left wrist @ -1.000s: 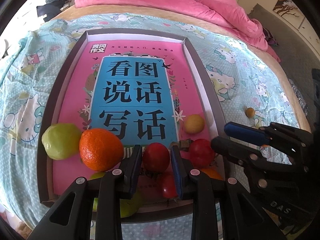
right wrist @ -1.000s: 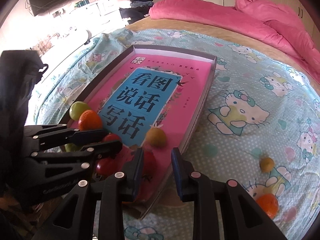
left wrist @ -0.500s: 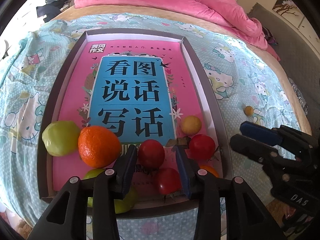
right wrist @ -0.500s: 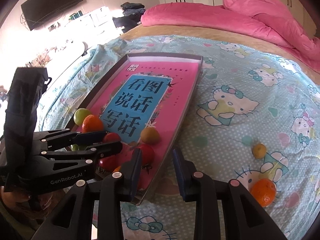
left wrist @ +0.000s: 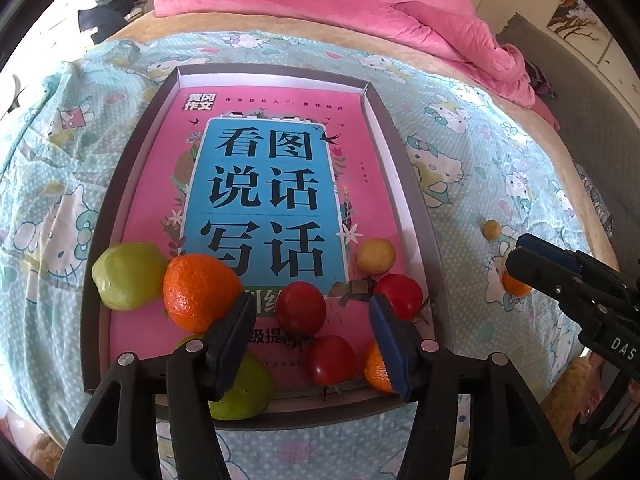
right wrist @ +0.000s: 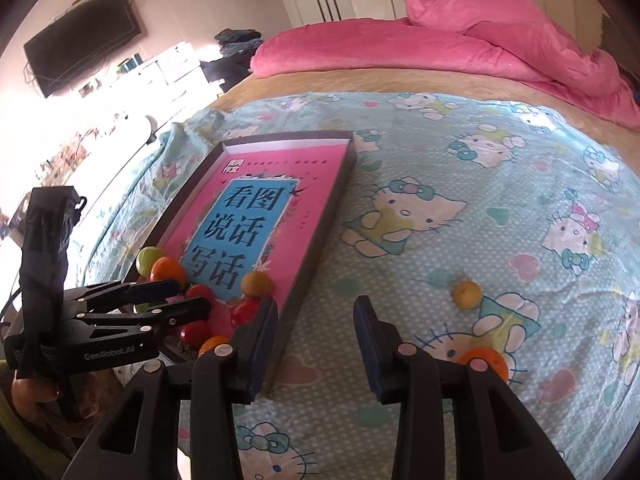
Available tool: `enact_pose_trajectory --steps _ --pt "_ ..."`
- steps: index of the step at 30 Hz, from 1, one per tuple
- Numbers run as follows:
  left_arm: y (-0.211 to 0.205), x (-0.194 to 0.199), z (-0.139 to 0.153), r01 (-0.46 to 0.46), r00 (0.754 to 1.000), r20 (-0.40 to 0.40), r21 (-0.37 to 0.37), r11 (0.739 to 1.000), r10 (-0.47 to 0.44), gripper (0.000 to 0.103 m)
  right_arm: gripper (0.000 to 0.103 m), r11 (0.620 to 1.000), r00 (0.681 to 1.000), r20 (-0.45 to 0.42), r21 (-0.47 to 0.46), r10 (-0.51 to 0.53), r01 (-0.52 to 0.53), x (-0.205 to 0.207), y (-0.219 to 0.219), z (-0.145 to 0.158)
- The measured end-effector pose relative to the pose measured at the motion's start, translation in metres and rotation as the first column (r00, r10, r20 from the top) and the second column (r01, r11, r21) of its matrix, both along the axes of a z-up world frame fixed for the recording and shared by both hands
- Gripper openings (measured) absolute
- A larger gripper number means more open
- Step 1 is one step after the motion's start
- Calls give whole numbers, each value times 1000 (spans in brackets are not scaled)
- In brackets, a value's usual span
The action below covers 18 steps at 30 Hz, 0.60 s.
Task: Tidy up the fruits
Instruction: 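Lower the tomato onto the tray and open the left tool while the right tool releases the yellow fruit there, then move both open tools back toward the last orange and yellow fruit on the bedspread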
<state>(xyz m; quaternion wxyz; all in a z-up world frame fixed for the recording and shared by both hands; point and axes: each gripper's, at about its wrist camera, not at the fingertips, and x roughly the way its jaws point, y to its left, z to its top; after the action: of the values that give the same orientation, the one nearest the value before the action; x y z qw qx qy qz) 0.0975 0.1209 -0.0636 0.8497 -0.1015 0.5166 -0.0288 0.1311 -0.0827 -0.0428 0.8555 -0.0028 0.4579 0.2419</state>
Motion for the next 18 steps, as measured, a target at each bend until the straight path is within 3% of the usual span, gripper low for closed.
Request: enact_pose_trajectory --steps 9,13,18 --pt "-4 -1 7 10 1000 10 9 1000 -10 70 43 1000 1000 4 -5 -10 10 -2 -2 0" --pt "-6 -3 11 15 1000 21 9 1000 -15 73 51 1000 1000 19 -7 -4 4 -6 1 2" --pt "-9 -6 19 28 999 37 2 1000 -28 76 54 1000 1000 30 -8 -2 3 -8 2 4"
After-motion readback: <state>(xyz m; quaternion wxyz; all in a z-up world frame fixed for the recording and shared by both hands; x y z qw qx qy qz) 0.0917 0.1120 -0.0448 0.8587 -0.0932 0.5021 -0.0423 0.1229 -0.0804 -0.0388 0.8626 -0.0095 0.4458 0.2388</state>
